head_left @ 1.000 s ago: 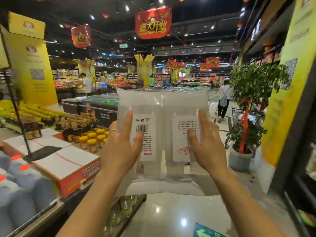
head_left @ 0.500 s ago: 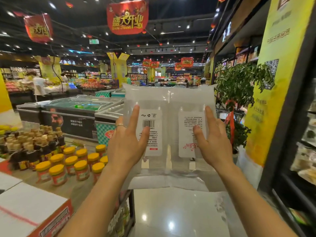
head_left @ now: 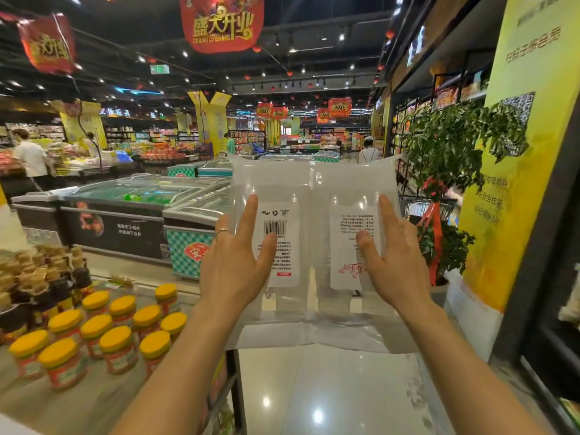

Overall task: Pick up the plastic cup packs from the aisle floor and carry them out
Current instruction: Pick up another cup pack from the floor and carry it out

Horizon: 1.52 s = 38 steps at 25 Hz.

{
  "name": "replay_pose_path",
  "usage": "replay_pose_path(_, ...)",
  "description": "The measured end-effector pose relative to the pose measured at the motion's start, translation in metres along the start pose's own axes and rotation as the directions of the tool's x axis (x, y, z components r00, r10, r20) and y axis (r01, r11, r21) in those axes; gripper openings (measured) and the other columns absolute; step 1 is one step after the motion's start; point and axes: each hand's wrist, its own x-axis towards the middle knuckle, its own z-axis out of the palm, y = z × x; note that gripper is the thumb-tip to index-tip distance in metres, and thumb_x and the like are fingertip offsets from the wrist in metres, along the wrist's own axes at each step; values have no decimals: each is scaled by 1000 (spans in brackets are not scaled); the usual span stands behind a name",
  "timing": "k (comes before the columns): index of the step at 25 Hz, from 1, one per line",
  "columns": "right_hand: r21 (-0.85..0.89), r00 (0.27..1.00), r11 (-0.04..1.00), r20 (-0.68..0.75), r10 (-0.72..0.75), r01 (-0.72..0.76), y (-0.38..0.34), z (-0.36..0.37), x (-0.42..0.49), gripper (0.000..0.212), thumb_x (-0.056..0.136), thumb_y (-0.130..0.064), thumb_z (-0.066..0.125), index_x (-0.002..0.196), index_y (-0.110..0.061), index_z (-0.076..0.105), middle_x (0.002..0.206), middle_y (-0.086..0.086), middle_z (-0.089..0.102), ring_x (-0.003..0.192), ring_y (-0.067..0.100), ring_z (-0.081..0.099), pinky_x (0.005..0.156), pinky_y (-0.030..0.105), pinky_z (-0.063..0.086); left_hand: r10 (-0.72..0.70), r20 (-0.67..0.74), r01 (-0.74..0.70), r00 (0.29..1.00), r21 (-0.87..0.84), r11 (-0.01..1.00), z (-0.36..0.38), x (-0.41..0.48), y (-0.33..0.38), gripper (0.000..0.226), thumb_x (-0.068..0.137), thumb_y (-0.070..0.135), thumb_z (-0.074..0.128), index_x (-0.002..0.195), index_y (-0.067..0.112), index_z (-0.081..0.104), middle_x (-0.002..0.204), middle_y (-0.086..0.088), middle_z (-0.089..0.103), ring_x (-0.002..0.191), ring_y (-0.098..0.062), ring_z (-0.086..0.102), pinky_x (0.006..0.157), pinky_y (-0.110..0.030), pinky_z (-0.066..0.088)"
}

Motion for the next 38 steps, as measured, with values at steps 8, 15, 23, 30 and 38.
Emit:
replay_pose_path(8,11,1000,1000,10,13,-13,105,71,133,63,98,-53,37,152,-47,5,153,3,25,118,28,52,77,36,42,-14,-23,15,1000,35,999,136,118,18,68,95,59,33,154,44,2,154,-10,30,131,-30,45,92,-49,50)
replay_pose_path(15,-8,999,1000,42,26,-26,198,112,237,65,97,-57,35,152,-47,2,155,2,22,116,29,54,79,37,46,-49,20,48,999,64,997,252,208,43,68,94,65,28,152,49,-3,158,-14,24,133,-35,45,97,-55,47)
replay_pose_path(23,-23,998,998,7,56,-55,277,156,314,66,97,-55,37,152,-48,2,154,5,23,118,27,51,81,39,48,-6,57,5,998,19,1000,357,286,53,68,93,62,31,152,49,0,153,-19,29,129,-40,47,95,-55,48)
replay_pose_path(30,-58,997,995,-17,74,-75,340,223,404,66,93,-60,33,148,-53,-3,152,7,25,110,30,56,79,46,55,32,63,-31,998,-17,999,461,380,38,67,94,57,36,152,48,4,147,-22,36,121,-41,51,90,-50,48)
replay_pose_path(38,-53,997,997,-59,58,-61,388,336,551,67,95,-55,40,150,-50,2,148,5,29,111,27,53,73,39,51,22,53,-21,998,-26,999,575,531,-11,67,94,59,35,151,50,1,150,-24,31,126,-42,47,87,-50,49)
